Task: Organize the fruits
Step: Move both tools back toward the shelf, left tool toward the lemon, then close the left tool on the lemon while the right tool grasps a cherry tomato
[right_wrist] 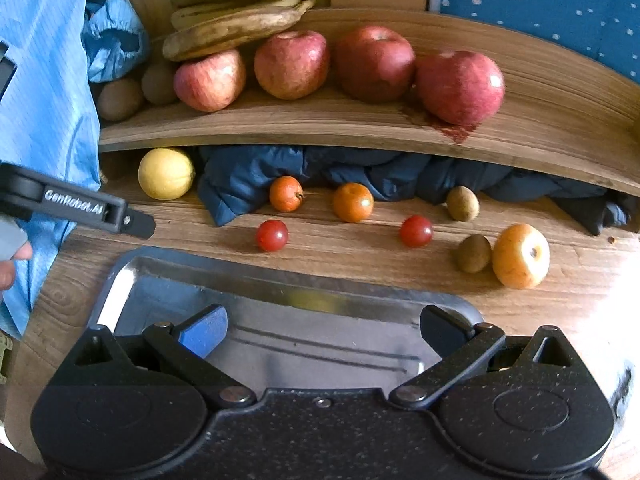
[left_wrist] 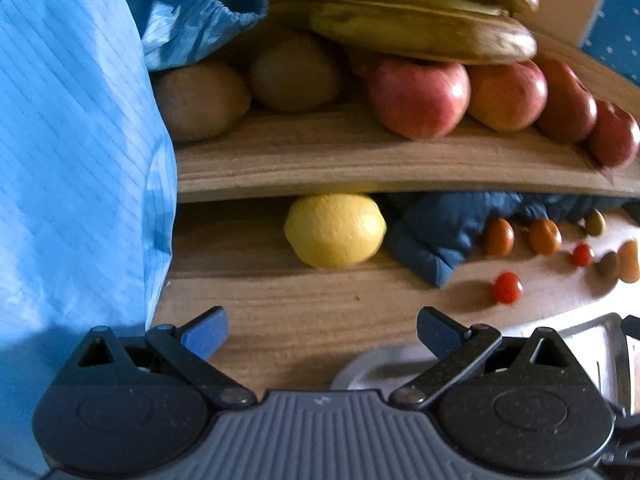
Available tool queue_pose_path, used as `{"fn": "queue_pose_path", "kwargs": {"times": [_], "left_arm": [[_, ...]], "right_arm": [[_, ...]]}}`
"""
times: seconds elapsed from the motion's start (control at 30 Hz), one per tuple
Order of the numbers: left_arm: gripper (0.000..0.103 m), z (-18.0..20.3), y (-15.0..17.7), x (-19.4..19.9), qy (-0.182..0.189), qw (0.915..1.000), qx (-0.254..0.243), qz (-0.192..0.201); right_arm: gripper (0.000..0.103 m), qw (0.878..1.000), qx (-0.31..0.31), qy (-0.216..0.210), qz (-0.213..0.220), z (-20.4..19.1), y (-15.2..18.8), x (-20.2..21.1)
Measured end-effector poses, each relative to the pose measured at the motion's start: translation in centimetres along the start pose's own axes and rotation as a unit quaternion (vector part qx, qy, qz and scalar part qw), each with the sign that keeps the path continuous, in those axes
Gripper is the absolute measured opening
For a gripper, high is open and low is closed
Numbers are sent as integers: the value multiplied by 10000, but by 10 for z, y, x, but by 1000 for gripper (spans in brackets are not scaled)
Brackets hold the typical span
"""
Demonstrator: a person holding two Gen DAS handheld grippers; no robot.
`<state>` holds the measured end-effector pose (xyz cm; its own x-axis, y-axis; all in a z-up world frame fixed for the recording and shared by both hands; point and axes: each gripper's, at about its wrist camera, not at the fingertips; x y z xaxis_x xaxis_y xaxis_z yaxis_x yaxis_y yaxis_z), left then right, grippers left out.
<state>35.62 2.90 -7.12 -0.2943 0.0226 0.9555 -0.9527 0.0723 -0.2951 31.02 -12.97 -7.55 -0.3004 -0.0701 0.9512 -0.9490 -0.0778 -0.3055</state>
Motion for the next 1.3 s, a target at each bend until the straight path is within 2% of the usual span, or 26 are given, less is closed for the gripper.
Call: {"fn": "queue_pose_path", "kwargs": {"times": [0.47, 0.93, 1.13, 1.3], "left_arm": [[102, -4, -24, -25, 123, 9999, 95, 52], [102, -23, -36, -40, 325, 9990, 217, 201], [96, -38, -38, -38, 518, 9979, 280, 266], [90, -45, -39, -42, 664, 9969, 313, 270]], "right_arm": [[99, 9996, 219, -136, 123, -22, -32, -23], [71, 9998, 149, -89, 65, -30, -43, -43], [61, 9998, 160, -96, 8, -36, -49, -52], [59, 9998, 175, -116, -11, -39, -50, -56]]}}
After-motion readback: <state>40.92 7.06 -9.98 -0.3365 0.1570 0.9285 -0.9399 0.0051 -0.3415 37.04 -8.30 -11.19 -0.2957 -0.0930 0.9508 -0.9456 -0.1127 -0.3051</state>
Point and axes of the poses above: each gripper's, at about its wrist camera, not at the fingertips, and x roughly against the way its jaws point, z to its right, y to its underside, and after that the axes turned 8 degrees about -z, right-handed
